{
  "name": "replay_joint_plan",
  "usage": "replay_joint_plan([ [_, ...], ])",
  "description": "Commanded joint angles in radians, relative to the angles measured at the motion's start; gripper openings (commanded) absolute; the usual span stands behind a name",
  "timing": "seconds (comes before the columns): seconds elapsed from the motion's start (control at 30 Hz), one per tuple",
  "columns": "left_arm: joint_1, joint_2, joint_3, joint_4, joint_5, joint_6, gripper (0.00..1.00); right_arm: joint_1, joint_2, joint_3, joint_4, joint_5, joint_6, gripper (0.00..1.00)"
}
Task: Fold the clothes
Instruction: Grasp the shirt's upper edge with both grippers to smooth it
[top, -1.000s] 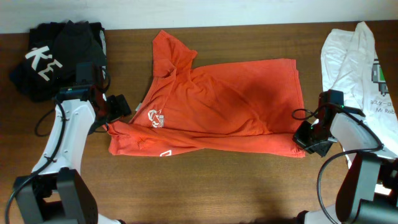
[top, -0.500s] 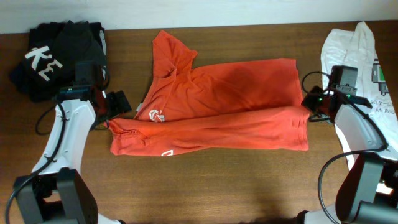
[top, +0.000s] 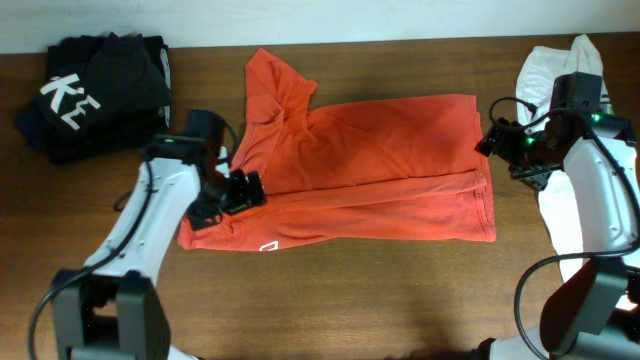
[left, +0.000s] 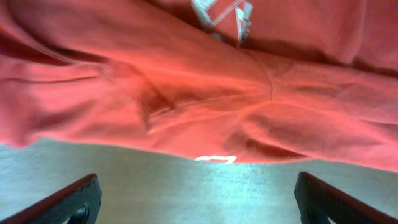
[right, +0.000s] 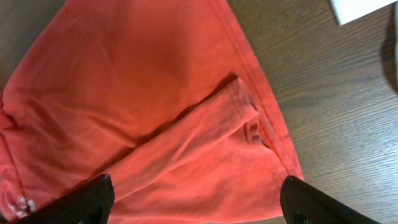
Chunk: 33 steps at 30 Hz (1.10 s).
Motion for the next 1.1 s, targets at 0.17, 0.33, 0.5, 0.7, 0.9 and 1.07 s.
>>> replay_joint_plan([
  [0.17,-0.016,0.252,-0.034,0.13,-0.091,-0.177,0.99,0.008,0.0,-0.006,-0.022,0.098,-0.047,0.95],
  [0.33,-0.016,0.267,-0.034,0.157,-0.092,-0.172,0.73,0.008,0.005,-0.007,-0.026,0.097,-0.047,0.95],
  [0.5,-0.017,0.267,-0.025,0.19,-0.092,-0.171,0.01,0.008,0.006,-0.007,-0.026,0.097,-0.046,0.95],
  [0.7,-0.024,0.268,0.064,0.295,-0.092,-0.147,0.01,0.008,0.006,-0.007,-0.026,0.097,-0.046,0.95],
  [0.9,-0.049,0.272,0.064,0.548,-0.158,-0.139,0.05,0.008,0.006,-0.009,-0.029,0.097,-0.046,0.96],
  [1.07,-0.049,0.271,0.117,0.587,-0.239,0.034,0.99,0.008,0.006,-0.009,-0.06,0.097,-0.047,0.96],
])
